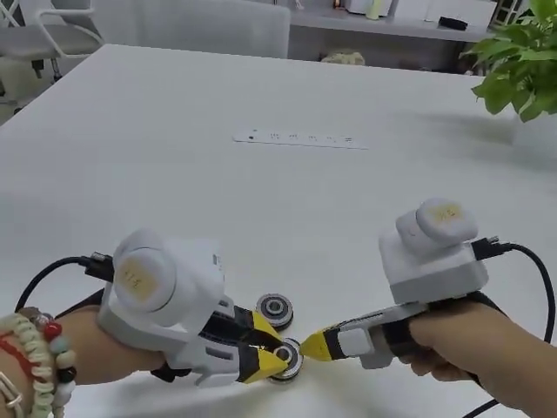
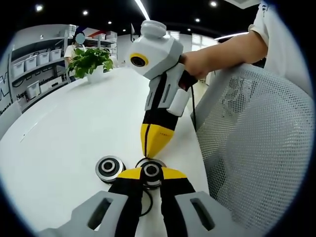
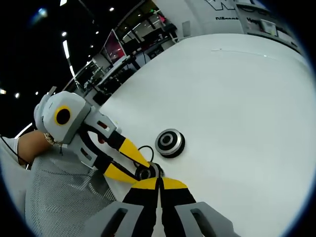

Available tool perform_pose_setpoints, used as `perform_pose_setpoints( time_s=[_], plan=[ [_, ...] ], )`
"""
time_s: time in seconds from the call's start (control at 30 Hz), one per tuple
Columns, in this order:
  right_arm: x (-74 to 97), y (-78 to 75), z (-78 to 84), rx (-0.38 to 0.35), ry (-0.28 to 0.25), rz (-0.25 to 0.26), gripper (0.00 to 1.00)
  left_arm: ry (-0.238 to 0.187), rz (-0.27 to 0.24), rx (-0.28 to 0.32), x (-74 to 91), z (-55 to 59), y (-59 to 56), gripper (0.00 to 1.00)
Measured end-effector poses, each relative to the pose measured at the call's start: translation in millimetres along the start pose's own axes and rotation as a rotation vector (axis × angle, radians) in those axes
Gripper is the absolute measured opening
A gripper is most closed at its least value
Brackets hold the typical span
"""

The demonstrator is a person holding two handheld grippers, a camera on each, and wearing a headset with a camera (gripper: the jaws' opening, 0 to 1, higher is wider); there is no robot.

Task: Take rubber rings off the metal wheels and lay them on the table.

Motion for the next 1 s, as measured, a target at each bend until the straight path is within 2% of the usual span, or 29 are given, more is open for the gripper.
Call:
perform_pose_setpoints(
  time_s=[0.13, 0.23, 0.27, 0.3, 0.33, 0.4, 0.43, 0.5, 0.63, 0.77, 0.8, 0.87, 0.93, 1.0],
  plan=[
    [0.2, 1.2, 0.8, 0.037, 0.011, 0.003, 0.00, -0.010, 0.005, -0.004, 0.3, 0.5, -0.7, 0.08],
    [2.1, 2.6, 0.0, 0.019, 0.002, -0.019, 0.00, -0.014, 0.005, -0.003, 0.7, 1.0, -0.7, 0.08],
    [2.9, 17.3, -6.4, -0.033, -0.045, -0.155, 0.00, -0.015, 0.004, -0.001, 0.5, 1.0, -0.8, 0.08],
    [4.2, 26.1, -11.0, -0.099, -0.069, -0.213, 0.00, -0.015, 0.002, -0.002, 0.3, 0.9, -0.7, 0.08],
    [5.3, 26.7, -13.4, -0.120, -0.081, -0.193, 0.00, -0.015, 0.001, -0.002, 0.0, 0.7, -0.7, 0.08],
    [3.7, 23.6, -16.2, 0.003, -0.092, -0.119, 0.00, -0.014, -0.002, -0.003, -0.2, 0.6, -0.7, 0.08],
    [2.7, 21.0, -13.6, 0.070, -0.071, -0.088, 0.00, -0.014, -0.001, -0.002, -0.1, 0.6, -0.7, 0.08],
    [0.2, 12.6, -6.8, 0.136, -0.030, -0.029, 0.00, -0.013, 0.001, -0.002, -0.1, 0.6, -0.5, 0.08],
    [-1.9, 3.5, -2.1, 0.198, 0.018, 0.020, 0.00, -0.014, 0.002, -0.001, -0.1, 0.6, -0.3, 0.08],
    [-2.1, 3.9, 2.3, 0.317, 0.063, 0.038, 0.00, -0.014, 0.004, 0.000, 0.0, 0.8, -0.2, 0.08],
    [-1.6, 2.0, 5.3, 0.344, 0.086, 0.051, 0.00, -0.014, 0.003, 0.000, 0.0, 0.8, -0.3, 0.08],
    [-2.6, 0.8, 11.7, 0.382, 0.135, 0.048, 0.00, -0.015, 0.003, 0.001, 0.0, 1.0, -0.2, 0.08],
    [-4.6, 3.0, 12.6, 0.389, 0.132, 0.037, 0.02, -0.015, 0.004, 0.000, -0.1, 1.0, 0.0, 0.08],
    [-7.0, 6.3, 13.7, 0.407, 0.135, 0.022, 0.09, -0.014, 0.005, -0.002, -0.1, 1.0, 0.0, 0.08]
  ],
)
Point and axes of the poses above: the centre of the closed fingertips' face, and the gripper's own axes: x roughly backward along the fingers, y roughly to its left, z roughly out of its underside, the point moved 6 cm from there along x, roughly backward along the fingers, and after that the axes turned 13 degrees about -x, right-handed, at the moved point
